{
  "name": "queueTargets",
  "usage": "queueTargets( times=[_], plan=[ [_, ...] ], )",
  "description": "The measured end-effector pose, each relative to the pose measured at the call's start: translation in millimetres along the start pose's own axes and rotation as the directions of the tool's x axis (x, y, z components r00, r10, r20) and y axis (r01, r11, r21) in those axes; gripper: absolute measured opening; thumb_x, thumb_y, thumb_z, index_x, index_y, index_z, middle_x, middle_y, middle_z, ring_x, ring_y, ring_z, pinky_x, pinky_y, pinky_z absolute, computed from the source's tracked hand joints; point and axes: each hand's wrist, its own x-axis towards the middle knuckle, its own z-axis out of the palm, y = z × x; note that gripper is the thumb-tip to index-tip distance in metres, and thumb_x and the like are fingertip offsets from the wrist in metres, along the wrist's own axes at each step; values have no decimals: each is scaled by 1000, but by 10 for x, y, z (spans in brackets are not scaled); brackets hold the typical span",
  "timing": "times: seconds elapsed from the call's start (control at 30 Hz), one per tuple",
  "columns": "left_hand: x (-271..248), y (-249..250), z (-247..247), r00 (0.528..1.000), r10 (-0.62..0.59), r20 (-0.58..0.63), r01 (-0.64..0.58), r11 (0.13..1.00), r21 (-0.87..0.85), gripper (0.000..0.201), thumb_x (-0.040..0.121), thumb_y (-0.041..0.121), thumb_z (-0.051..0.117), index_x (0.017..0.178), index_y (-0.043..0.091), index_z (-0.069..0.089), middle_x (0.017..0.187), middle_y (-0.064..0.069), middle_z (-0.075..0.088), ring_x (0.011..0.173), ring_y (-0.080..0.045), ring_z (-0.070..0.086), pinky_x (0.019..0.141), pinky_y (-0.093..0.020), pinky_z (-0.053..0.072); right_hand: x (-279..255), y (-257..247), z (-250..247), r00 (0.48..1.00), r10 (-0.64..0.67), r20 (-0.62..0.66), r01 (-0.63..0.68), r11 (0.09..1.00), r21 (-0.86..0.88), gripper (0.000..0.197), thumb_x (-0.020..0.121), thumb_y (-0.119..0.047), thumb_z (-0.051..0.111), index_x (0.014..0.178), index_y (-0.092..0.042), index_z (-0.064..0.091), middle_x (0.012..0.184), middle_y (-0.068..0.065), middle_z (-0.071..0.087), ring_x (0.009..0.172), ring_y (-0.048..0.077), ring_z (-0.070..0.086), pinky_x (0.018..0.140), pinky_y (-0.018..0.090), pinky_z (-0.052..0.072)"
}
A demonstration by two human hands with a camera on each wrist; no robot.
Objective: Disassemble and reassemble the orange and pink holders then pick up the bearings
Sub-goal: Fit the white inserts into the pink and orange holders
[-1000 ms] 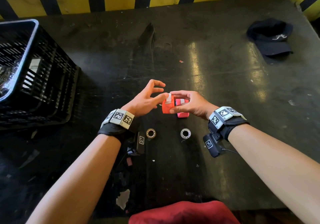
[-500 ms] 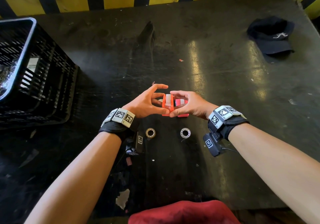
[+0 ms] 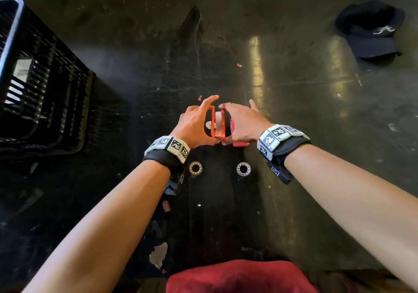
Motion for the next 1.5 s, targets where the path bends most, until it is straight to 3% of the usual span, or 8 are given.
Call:
queueTargets(
  times=[0.1,0.37,0.53,0.7,0.9,1.03,1.17,1.5],
  plan=[
    [87,-109,151,1000,-19,8,19,999,37,126,63,43,90,158,39,8,152,-4,49,144,-34,37,116,-59,32,99,17,136,1000,4,7,-4,995,-101,113,59,-59,88,151,-22,35,145,2,55,142,23,47,122,67,-6],
    [248,-264,364,998,-60,28,58,996,64,123,65,39,90,161,32,12,160,-6,38,148,-35,32,115,-63,33,249,25,346,1000,17,-8,-18,975,-223,106,65,-55,86,150,-17,36,148,5,54,149,27,36,115,74,-11],
    [285,-313,435,996,-77,39,74,995,74,127,66,36,91,162,30,8,162,-7,33,149,-36,32,115,-65,34,274,139,359,999,11,35,-6,992,-127,124,63,-53,89,161,-23,18,169,4,23,158,28,14,116,74,-8],
    [275,-312,409,987,-135,83,131,990,51,146,58,39,96,158,44,-10,168,-8,22,154,-35,23,118,-66,28,92,537,180,987,119,112,-119,993,-4,136,61,-50,92,164,-31,5,173,0,6,160,28,1,121,69,-1],
    [232,-273,338,994,-114,7,114,993,15,149,53,45,97,158,44,-8,168,-5,23,154,-35,24,118,-66,29,-83,664,292,987,140,77,-145,988,61,121,62,-43,92,159,-27,21,163,2,36,154,27,26,122,68,5],
    [194,-112,247,998,-43,-56,43,999,-10,113,68,47,88,157,37,21,163,-3,33,152,-32,27,119,-62,31,-130,625,270,990,135,28,-137,982,128,115,61,-42,92,155,-27,26,155,-1,46,147,26,38,122,67,8],
    [287,125,186,993,71,-92,-66,996,62,60,80,46,78,135,32,58,156,-3,43,149,-31,31,116,-60,35,-181,572,161,995,96,-15,-93,983,157,116,61,-43,92,155,-29,26,156,-1,45,147,27,38,121,68,9],
    [438,465,246,996,86,24,-89,965,247,50,83,44,75,130,29,64,158,-2,39,150,-30,29,113,-59,35,-268,496,41,997,72,-31,-68,989,133,114,62,-50,91,153,-27,27,149,1,50,143,29,42,120,69,11]
  ],
)
